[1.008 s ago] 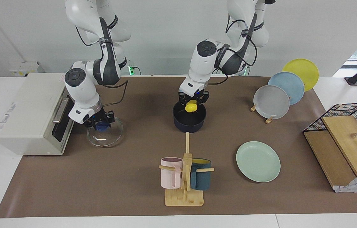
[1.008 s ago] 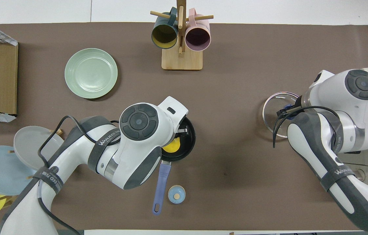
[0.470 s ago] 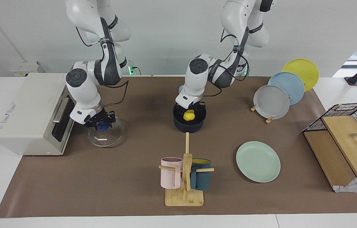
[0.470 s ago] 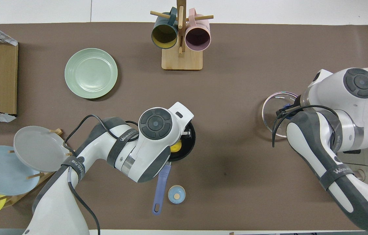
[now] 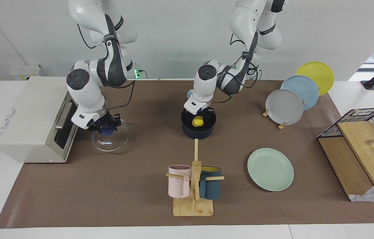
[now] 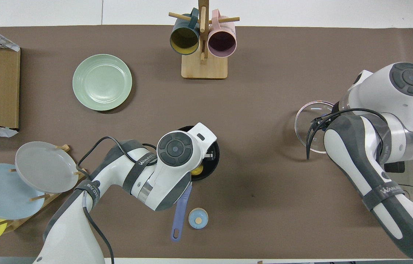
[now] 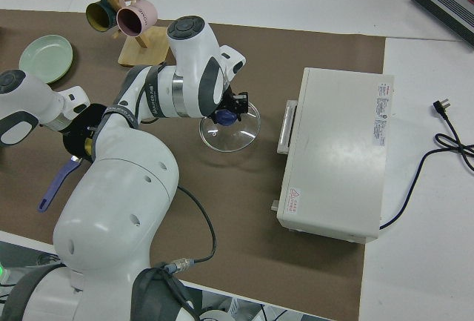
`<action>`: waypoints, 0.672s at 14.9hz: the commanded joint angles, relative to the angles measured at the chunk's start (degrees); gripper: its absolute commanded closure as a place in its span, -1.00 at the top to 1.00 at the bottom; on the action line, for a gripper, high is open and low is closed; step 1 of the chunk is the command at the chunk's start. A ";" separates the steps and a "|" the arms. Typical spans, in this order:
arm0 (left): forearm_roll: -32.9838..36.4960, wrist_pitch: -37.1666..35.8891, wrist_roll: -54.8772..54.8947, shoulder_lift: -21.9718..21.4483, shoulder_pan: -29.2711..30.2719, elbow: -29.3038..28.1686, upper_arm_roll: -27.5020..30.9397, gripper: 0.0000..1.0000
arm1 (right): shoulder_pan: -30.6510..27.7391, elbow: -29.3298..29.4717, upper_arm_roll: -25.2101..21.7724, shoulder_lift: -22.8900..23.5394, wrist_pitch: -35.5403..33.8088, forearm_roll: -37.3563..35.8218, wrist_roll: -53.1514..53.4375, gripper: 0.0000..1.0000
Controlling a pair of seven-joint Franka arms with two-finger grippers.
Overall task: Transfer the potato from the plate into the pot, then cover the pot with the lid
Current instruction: 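Release the potato into the pot while the right gripper lifts the lid, then carry the glass lid over the pot while the left gripper withdraws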
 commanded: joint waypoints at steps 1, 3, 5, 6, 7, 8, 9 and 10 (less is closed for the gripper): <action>0.90 1.99 0.61 -0.83 -1.11 -2.29 1.01 -1.00 | 0.04 1.89 0.11 -2.74 -4.81 0.54 0.81 -1.00; 0.90 1.81 2.28 -0.83 -0.93 -2.20 1.01 -0.51 | -0.13 2.42 0.02 -5.29 -8.58 0.54 0.81 -1.00; 0.90 1.38 2.38 -0.91 -0.67 -1.94 1.01 0.99 | -0.22 3.55 0.02 -6.61 -10.97 0.19 0.81 -1.00; 0.90 1.03 2.38 -1.26 -0.41 -1.59 1.01 1.00 | -0.05 4.78 0.11 -6.70 -12.37 0.36 0.81 -1.00; 0.90 0.07 2.46 -1.70 -0.32 -1.33 1.01 1.00 | 0.04 6.53 0.11 -6.70 -14.47 0.36 0.81 -1.00; 0.81 -1.86 2.55 -2.58 -0.14 -0.28 1.10 1.00 | 0.04 8.11 0.11 -6.79 -15.97 0.54 0.90 -1.00; 0.81 -5.01 2.64 -3.46 0.64 0.95 1.10 1.00 | 0.13 9.87 0.11 -6.71 -16.86 0.54 0.81 -1.00; 0.55 -8.61 2.90 -4.60 1.78 2.88 1.02 1.00 | 0.13 11.28 0.19 -6.44 -17.74 0.54 0.73 -1.00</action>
